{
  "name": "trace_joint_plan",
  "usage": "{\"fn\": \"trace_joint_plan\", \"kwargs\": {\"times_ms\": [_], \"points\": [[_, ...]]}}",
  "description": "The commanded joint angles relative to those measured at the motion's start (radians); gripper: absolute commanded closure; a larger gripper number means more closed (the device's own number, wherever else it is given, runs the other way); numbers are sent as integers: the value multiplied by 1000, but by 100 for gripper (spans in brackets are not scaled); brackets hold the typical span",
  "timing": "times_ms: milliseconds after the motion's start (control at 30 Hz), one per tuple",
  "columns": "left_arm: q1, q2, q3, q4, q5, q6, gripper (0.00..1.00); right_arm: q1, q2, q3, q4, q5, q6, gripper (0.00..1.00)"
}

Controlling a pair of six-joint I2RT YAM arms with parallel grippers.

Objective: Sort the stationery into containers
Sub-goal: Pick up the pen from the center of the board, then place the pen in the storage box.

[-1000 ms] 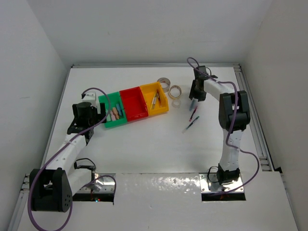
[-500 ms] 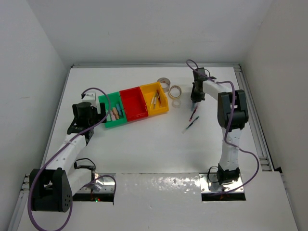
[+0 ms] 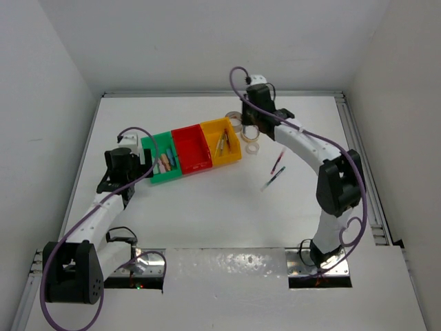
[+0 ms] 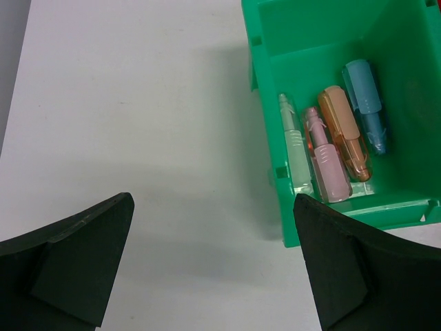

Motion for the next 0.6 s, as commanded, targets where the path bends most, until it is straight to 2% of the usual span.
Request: {"fn": "trace_joint_plan", "kwargs": {"times_ms": [0,67,100,233,500,567], "points": [[11,-26,-6,42,18,-20,0,70,105,120,46,-71,-24,100],[11,-32,-4,42,16,-17,0,104,179,255,-8,-95,-26,100],[10,-33,-7,42,9,-16,0,115,245,292,-37,-99,-27,100],[11,-49,-20,42,1,-16,0,148,340,389,-34,-117,-29,100],[36,-52,-23,77,6,-17,0,149,416,406,-37,-112,-29,100],[36,-49,-24,81,6,-17,0,152,416,396,-53,-117,-32,96]]}}
